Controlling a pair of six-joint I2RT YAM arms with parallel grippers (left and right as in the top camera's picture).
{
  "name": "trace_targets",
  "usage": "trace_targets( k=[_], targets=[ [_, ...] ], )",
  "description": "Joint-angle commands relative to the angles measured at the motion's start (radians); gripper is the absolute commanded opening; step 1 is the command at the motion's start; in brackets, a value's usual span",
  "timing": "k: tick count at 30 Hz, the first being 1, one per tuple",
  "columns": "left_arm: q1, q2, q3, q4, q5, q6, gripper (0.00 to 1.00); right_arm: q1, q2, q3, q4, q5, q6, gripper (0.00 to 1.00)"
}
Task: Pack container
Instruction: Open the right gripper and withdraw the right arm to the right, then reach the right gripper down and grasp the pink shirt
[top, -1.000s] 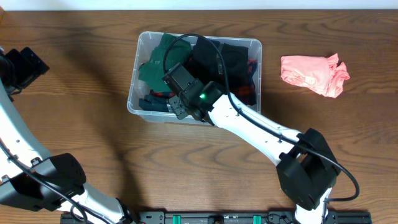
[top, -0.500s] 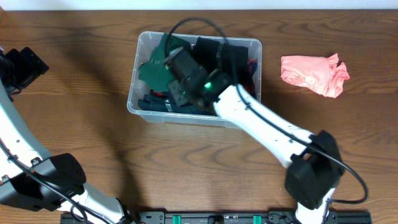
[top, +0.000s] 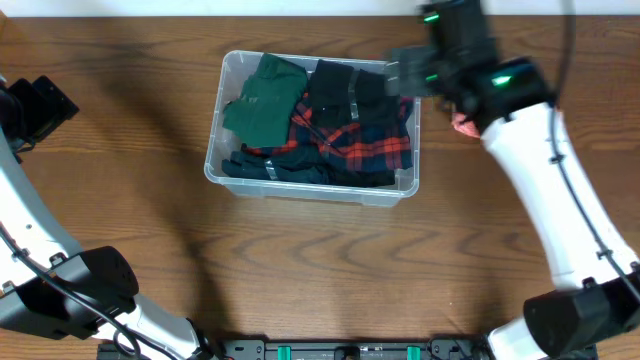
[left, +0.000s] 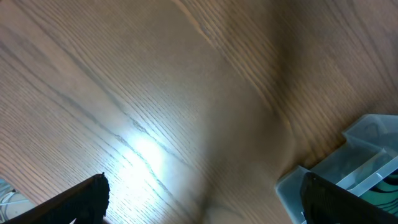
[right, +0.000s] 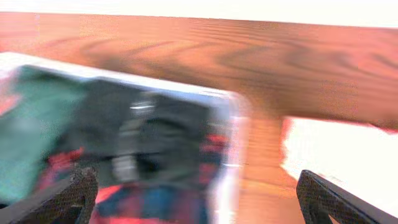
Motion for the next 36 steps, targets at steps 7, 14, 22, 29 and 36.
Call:
trace_targets(
  k=[7, 14, 22, 29, 36],
  targets=[
    [0.002, 0.004, -0.003, -0.002, -0.001, -0.01, 0.98, -0.405, 0.027, -0.003, -0.024, -0.205, -0.052, 0.99],
    [0.002, 0.004, -0.003, -0.002, -0.001, -0.01, 0.98, -0.638, 0.109, -0.003, -0.035, -0.344, -0.175, 0.99],
    [0.002, 0.004, -0.003, -0.002, -0.001, -0.01, 0.98, -0.775, 0.268, -0.003, -0.034, -0.474, -0.398, 0.99],
    [0.002, 0.004, -0.003, -0.002, -0.001, -0.01, 0.98, -0.796, 0.418, -0.003, -0.007, -0.573, -0.53, 0.99],
    [0.002, 0.004, -0.003, -0.002, -0.001, -0.01, 0.98, -0.795, 0.524, -0.003, 0.043, -0.591, -0.532, 0.99]
  ],
)
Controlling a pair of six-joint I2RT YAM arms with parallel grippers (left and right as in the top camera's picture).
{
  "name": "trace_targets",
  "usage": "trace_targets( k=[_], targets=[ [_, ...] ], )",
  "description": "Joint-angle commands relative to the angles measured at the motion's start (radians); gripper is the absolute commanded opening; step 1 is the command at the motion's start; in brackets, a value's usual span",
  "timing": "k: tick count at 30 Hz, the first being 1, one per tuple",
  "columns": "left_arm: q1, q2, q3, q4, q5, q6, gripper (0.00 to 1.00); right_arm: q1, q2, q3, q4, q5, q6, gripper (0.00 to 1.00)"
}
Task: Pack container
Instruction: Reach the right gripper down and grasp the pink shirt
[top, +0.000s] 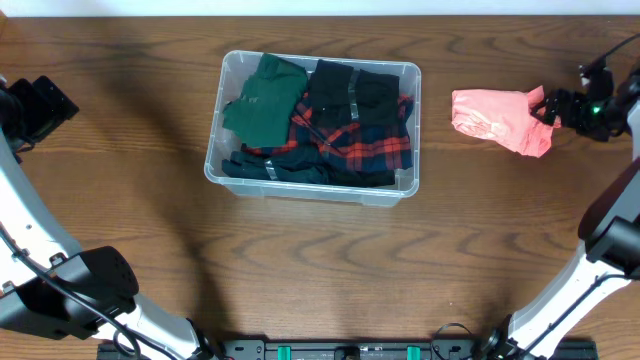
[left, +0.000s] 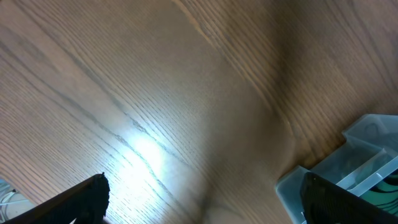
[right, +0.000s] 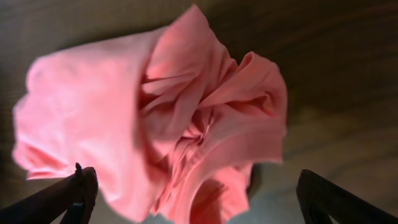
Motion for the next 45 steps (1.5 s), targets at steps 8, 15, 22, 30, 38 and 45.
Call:
trace_targets(
  k=[8, 15, 22, 30, 38, 45],
  targets=[
    [0.002, 0.004, -0.003, -0.002, -0.001, -0.01, 0.98, 0.001, 0.118, -0.001, 0.053, -0.114, -0.032, 0.98],
    [0.002, 0.004, -0.003, -0.002, -0.001, -0.01, 0.98, 0.02, 0.18, -0.002, 0.094, -0.18, -0.032, 0.95],
    [0.002, 0.004, -0.003, -0.002, -0.001, -0.01, 0.98, 0.043, 0.183, -0.001, 0.119, -0.18, -0.03, 0.84],
    [0.002, 0.004, -0.003, -0.002, -0.001, -0.01, 0.98, 0.052, 0.183, -0.001, 0.122, -0.179, -0.003, 0.44],
    [0.002, 0.004, -0.003, -0.002, -0.001, -0.01, 0.98, 0.051, 0.167, 0.01, 0.113, -0.18, 0.059, 0.01],
    [0.002, 0.004, -0.003, -0.002, -0.001, -0.01, 0.98, 0.052, 0.063, 0.013, 0.08, -0.182, 0.111, 0.01]
  ],
)
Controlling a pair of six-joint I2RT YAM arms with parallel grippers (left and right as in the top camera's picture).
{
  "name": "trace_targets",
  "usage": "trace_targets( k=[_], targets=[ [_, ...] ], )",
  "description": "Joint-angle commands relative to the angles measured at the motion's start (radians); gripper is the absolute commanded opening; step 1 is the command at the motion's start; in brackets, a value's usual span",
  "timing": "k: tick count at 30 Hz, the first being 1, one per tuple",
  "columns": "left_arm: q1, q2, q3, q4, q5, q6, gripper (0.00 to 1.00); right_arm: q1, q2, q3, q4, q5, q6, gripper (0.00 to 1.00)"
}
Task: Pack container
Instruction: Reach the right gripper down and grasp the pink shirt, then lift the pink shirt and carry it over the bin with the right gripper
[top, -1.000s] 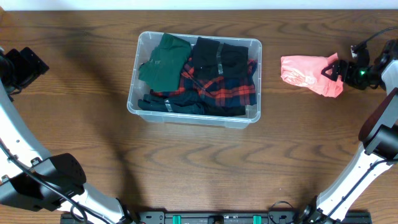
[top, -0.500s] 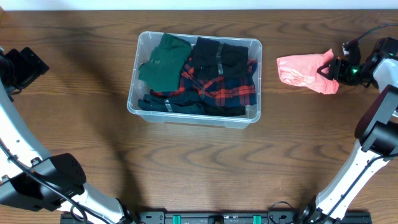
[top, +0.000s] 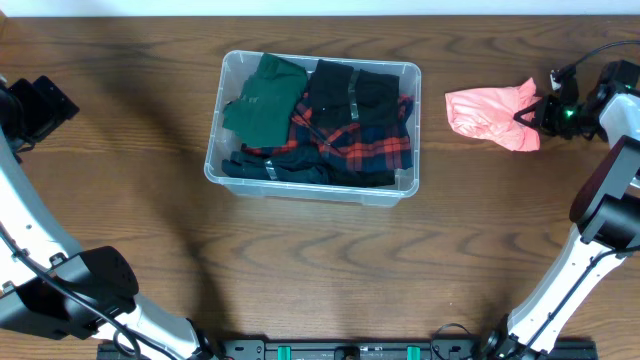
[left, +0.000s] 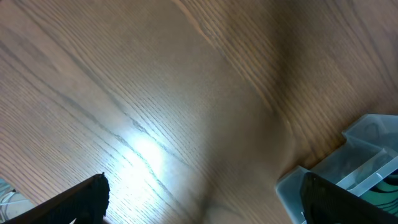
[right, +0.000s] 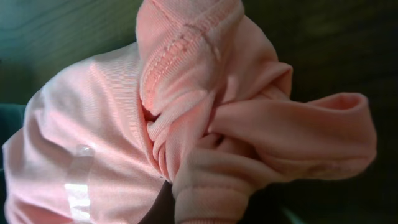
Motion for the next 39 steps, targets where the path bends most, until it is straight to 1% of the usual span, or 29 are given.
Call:
trace_targets(
  k=[1, 9, 12, 18, 27, 33, 39],
  targets=[
    [0.002, 0.004, -0.003, -0.002, -0.001, -0.01, 0.98, 0.01, -0.1, 0.005, -0.013, 0.003, 0.058, 0.01],
    [0.002, 0.004, -0.003, -0.002, -0.001, -0.01, 0.98, 0.017, -0.323, 0.005, -0.047, -0.13, 0.216, 0.01],
    [0.002, 0.004, -0.003, -0.002, -0.001, -0.01, 0.98, 0.035, -0.397, 0.005, -0.082, -0.137, 0.263, 0.01],
    [0.002, 0.004, -0.003, -0.002, -0.001, -0.01, 0.98, 0.117, -0.517, 0.005, -0.142, -0.175, 0.33, 0.01],
    [0.002, 0.004, -0.003, -0.002, -0.001, -0.01, 0.98, 0.272, -0.602, 0.005, -0.151, -0.344, 0.458, 0.01],
    [0.002, 0.004, -0.003, -0.002, -0.001, -0.01, 0.98, 0.394, -0.614, 0.004, -0.151, -0.328, 0.527, 0.01],
    [0.002, 0.004, -0.003, -0.002, -0.001, -0.01, 0.98, 0.554, -0.614, 0.004, -0.14, -0.185, 0.58, 0.01]
  ],
)
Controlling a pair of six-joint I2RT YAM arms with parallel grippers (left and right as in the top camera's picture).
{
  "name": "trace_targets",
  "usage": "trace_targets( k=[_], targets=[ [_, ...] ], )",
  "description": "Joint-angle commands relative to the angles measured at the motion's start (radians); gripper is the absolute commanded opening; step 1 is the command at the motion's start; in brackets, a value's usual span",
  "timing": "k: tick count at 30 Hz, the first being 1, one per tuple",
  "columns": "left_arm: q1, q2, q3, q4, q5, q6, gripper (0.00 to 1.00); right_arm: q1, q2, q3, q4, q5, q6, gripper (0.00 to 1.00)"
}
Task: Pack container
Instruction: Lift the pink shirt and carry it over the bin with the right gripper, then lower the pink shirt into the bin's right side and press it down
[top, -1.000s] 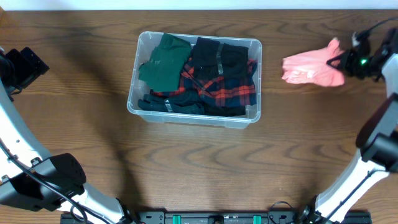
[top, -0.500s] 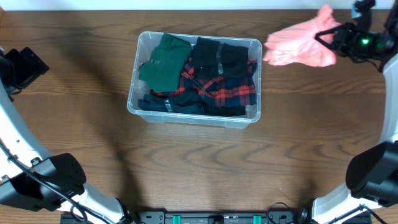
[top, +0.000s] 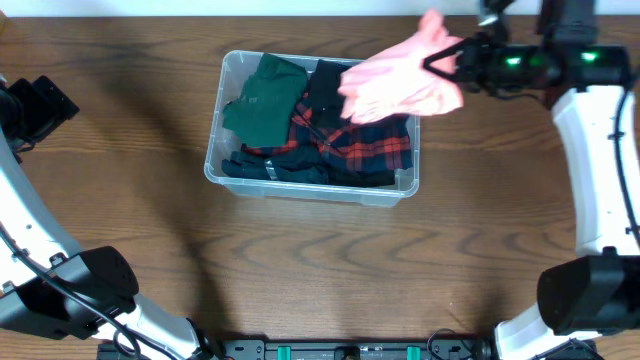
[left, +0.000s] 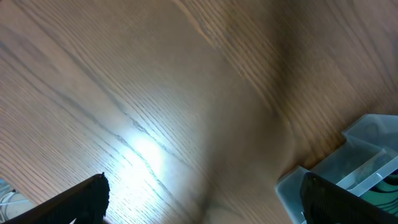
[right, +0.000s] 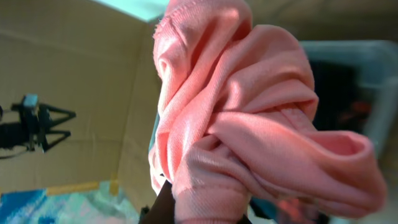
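Observation:
A clear plastic container (top: 226, 175) sits on the wooden table, holding a green garment (top: 262, 95), a red and navy plaid garment (top: 350, 140) and dark clothes. My right gripper (top: 452, 62) is shut on a pink garment (top: 398, 85), which hangs in the air over the container's right rear part. The pink garment (right: 249, 118) fills the right wrist view and hides the fingers. My left gripper (left: 202, 199) stands open over bare wood at the far left, with the container's corner (left: 348, 162) at its right.
The left arm (top: 25, 110) rests at the table's left edge. The right arm (top: 590, 160) reaches in from the right side. The table's far edge runs just behind the container.
My right gripper, shut on the pink garment on the table at the far right, now holds it lifted over the container's right rear part. The left arm has not moved.
My right gripper was over the container's right rear corner with the pink garment lying on the table beyond. Then it stood at the garment's right end, then shut on it. Now the garment hangs over the container.

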Motion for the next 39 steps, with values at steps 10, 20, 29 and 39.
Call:
trace_targets(
  k=[10, 20, 29, 39],
  targets=[
    [0.002, 0.004, -0.003, -0.002, -0.001, -0.01, 0.98, 0.264, -0.031, 0.006, 0.02, 0.285, 0.208, 0.01],
    [0.002, 0.004, -0.003, -0.002, -0.001, -0.01, 0.98, 0.367, -0.03, -0.047, 0.033, 0.44, 0.213, 0.01],
    [0.002, 0.004, -0.003, -0.002, -0.001, -0.01, 0.98, 0.38, -0.03, -0.178, 0.106, 0.458, 0.223, 0.01],
    [0.002, 0.004, -0.003, -0.002, -0.001, -0.01, 0.98, 0.38, -0.03, -0.201, 0.041, 0.565, 0.174, 0.01]
  ],
)
